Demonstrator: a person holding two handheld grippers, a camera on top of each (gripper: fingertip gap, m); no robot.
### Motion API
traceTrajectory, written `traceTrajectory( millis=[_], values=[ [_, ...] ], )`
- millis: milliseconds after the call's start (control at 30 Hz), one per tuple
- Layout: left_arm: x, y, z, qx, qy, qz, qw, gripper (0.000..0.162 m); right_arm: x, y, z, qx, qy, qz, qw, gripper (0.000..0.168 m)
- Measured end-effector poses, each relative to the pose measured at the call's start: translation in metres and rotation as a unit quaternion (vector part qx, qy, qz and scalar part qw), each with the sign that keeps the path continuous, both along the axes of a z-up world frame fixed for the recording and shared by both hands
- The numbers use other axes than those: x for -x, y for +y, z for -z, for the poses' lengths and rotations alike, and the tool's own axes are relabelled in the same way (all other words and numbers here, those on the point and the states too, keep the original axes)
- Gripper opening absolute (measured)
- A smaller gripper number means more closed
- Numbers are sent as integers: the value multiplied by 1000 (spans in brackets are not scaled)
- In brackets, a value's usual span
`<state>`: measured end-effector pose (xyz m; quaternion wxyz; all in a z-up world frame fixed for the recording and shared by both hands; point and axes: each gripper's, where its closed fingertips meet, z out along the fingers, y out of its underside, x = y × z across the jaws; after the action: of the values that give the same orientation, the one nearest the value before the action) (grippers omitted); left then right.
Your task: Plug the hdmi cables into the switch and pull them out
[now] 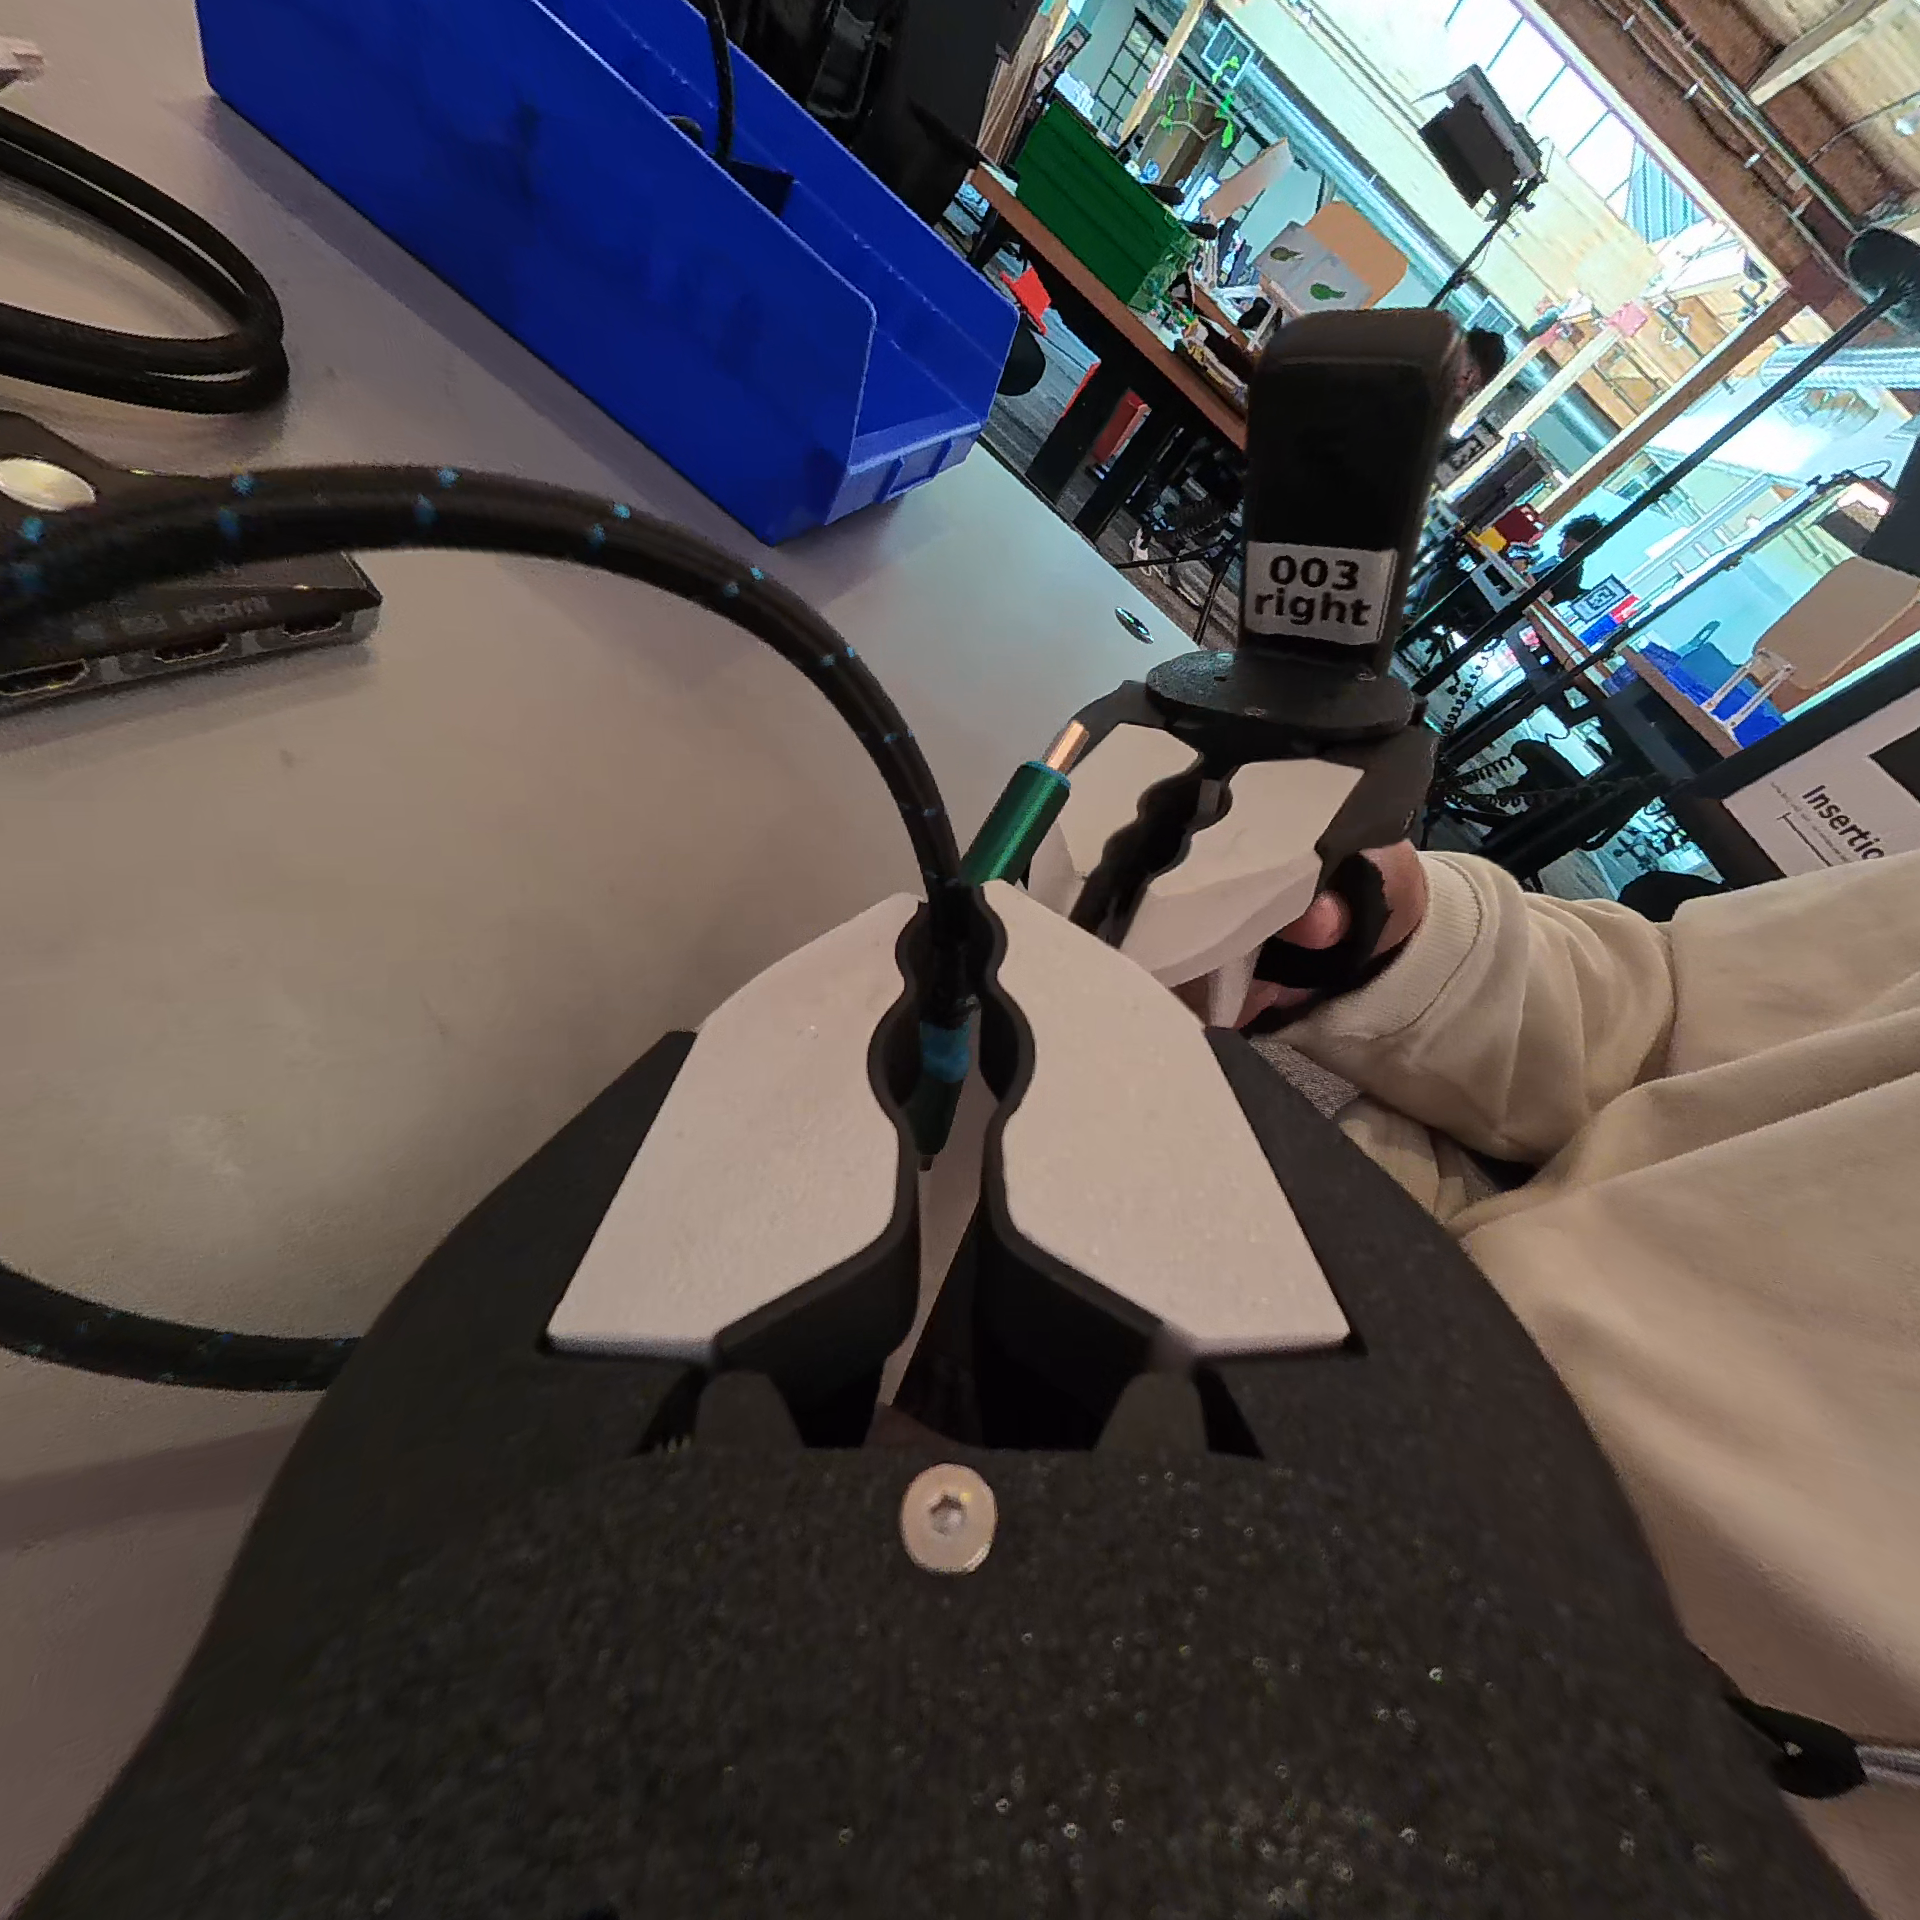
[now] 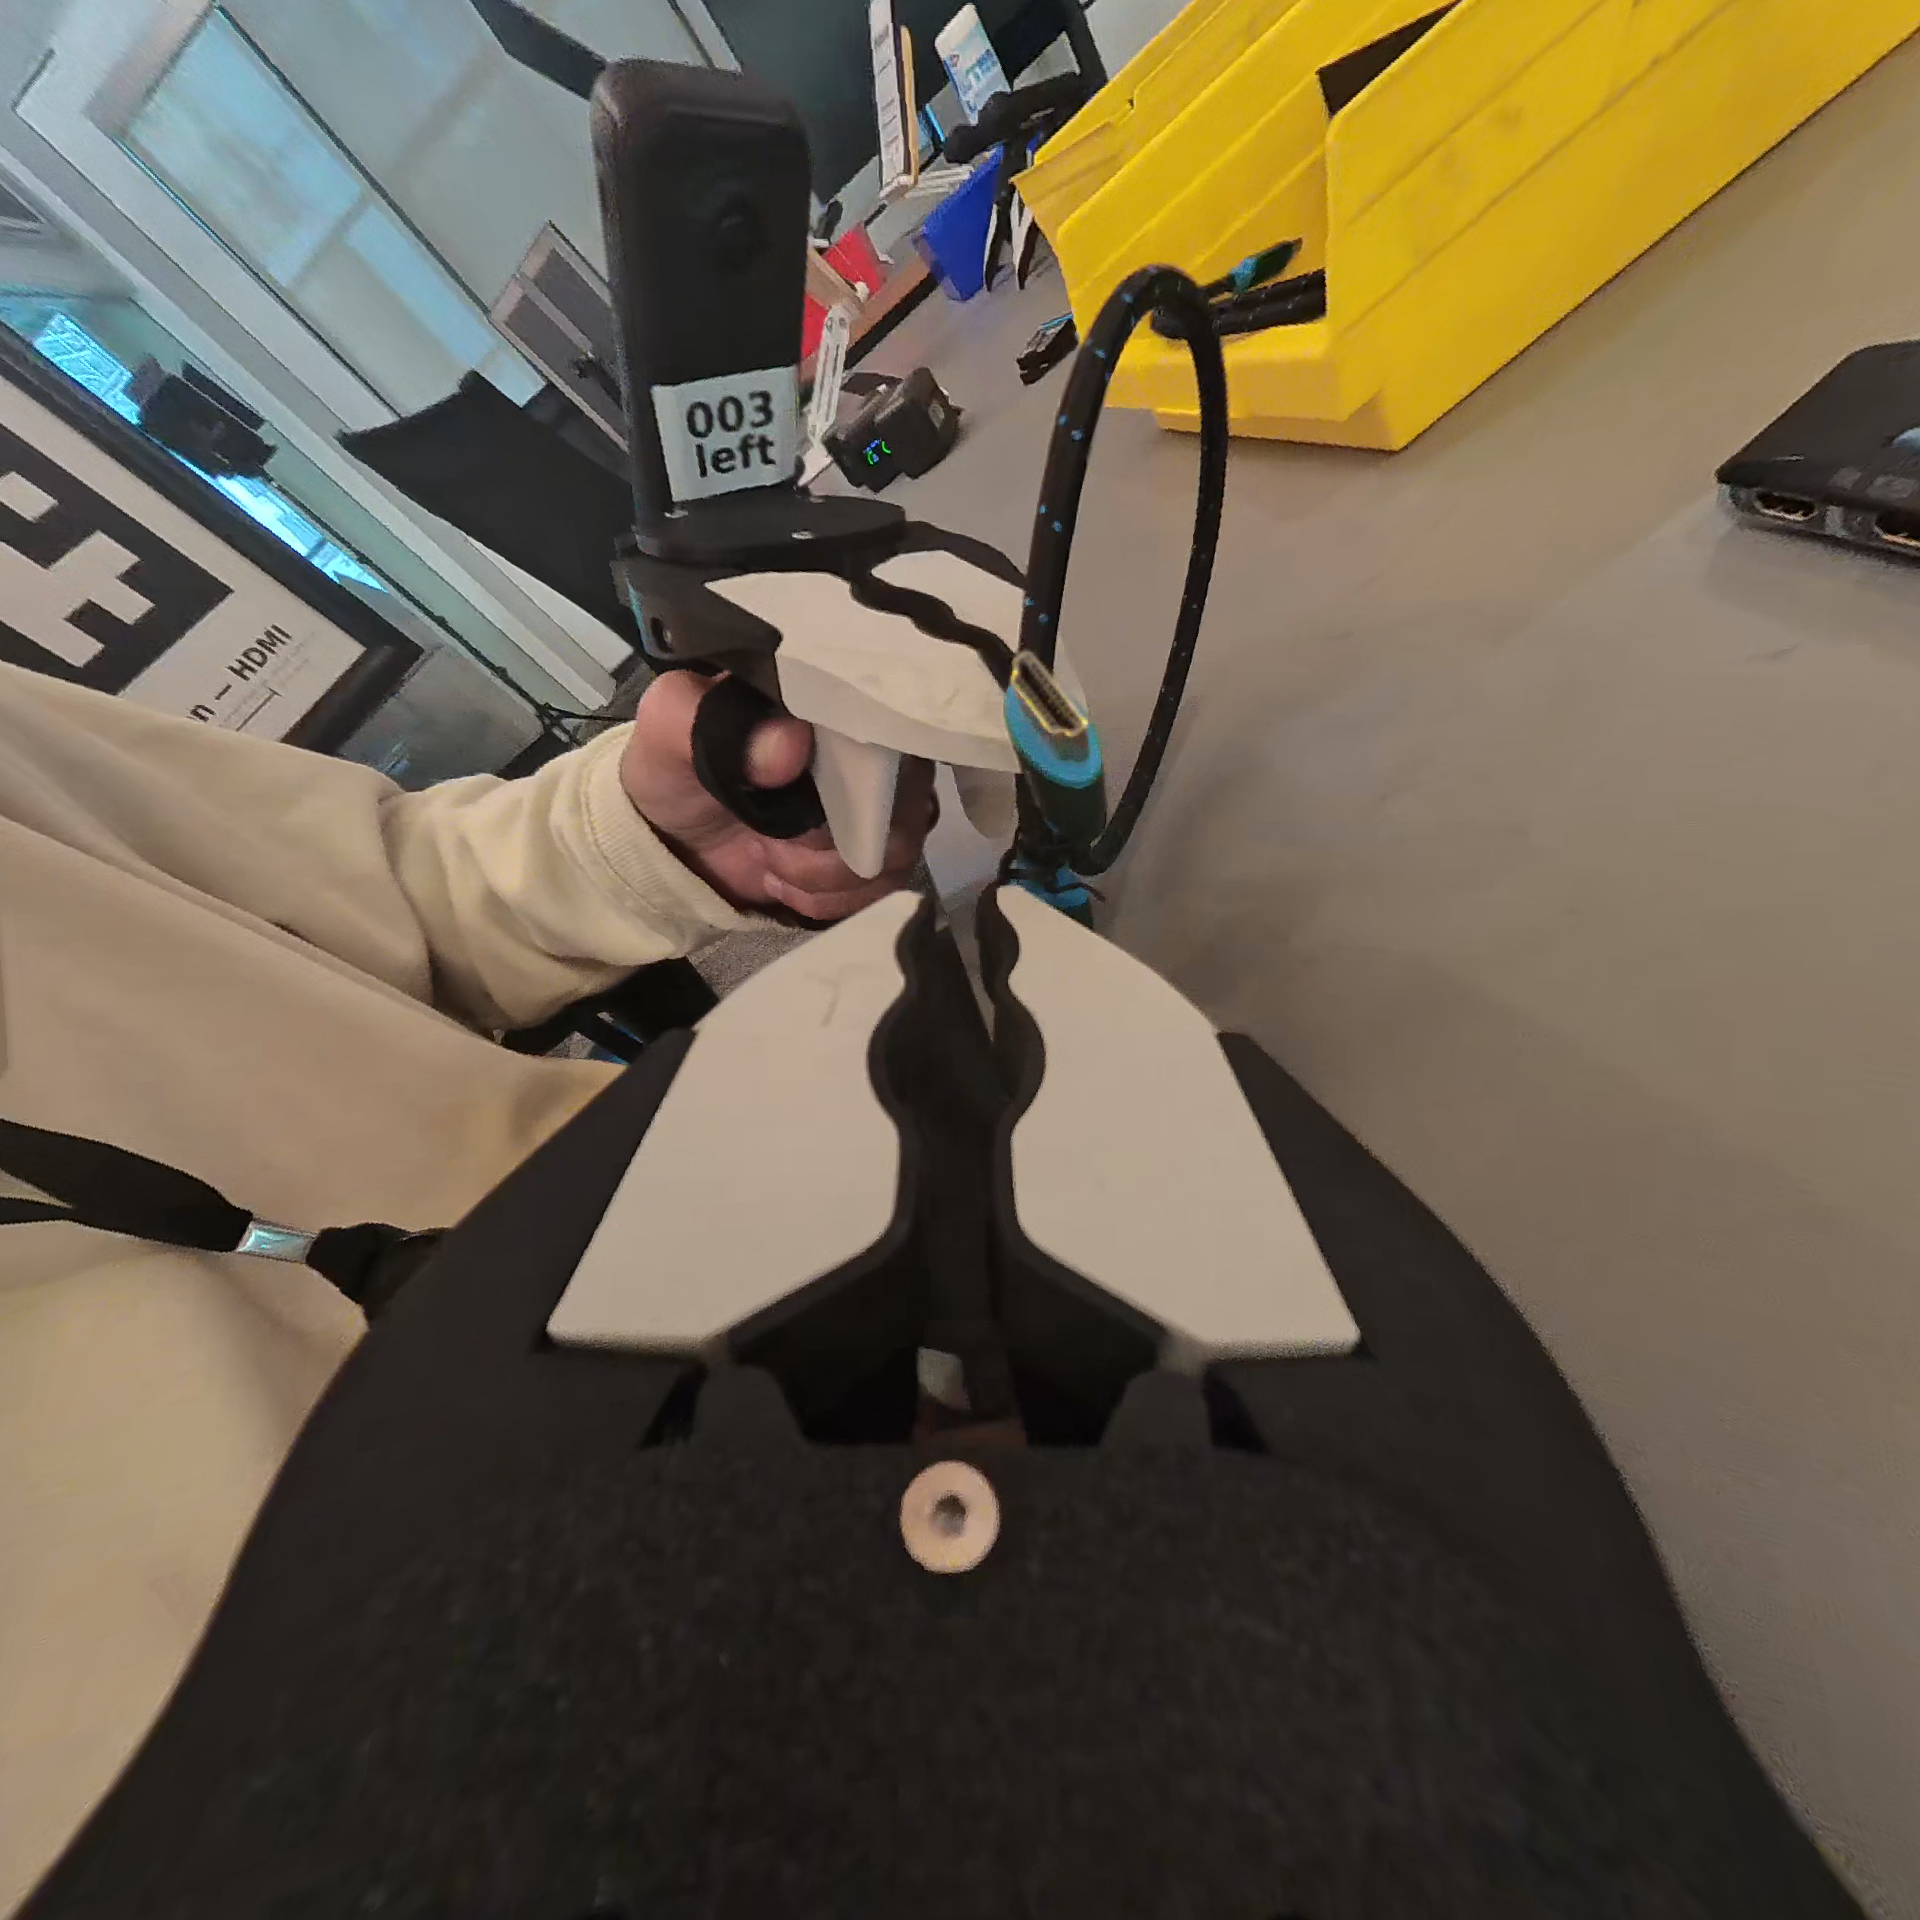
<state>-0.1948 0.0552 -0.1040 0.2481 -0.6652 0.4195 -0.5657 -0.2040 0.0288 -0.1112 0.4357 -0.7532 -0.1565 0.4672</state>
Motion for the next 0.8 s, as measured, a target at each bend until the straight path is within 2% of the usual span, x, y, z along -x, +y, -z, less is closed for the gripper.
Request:
traceTrajectory(
  millis=[233,400,700,800],
  values=[
    [0,1,1,9,0,0,1000,5,-2,3,7,-21,-58,14,998,7],
    [1,1,2,9,4,2,1000,5,-1,2,8,-29,-75,15,997,0],
    [0,-9,-2,21,-7,28,999,5,-24,14,8,-8,-51,66,996,0],
    [0,-7,-1,25,-6,23,999,5,-19,10,6,-13,-39,46,998,0]
  ],
)
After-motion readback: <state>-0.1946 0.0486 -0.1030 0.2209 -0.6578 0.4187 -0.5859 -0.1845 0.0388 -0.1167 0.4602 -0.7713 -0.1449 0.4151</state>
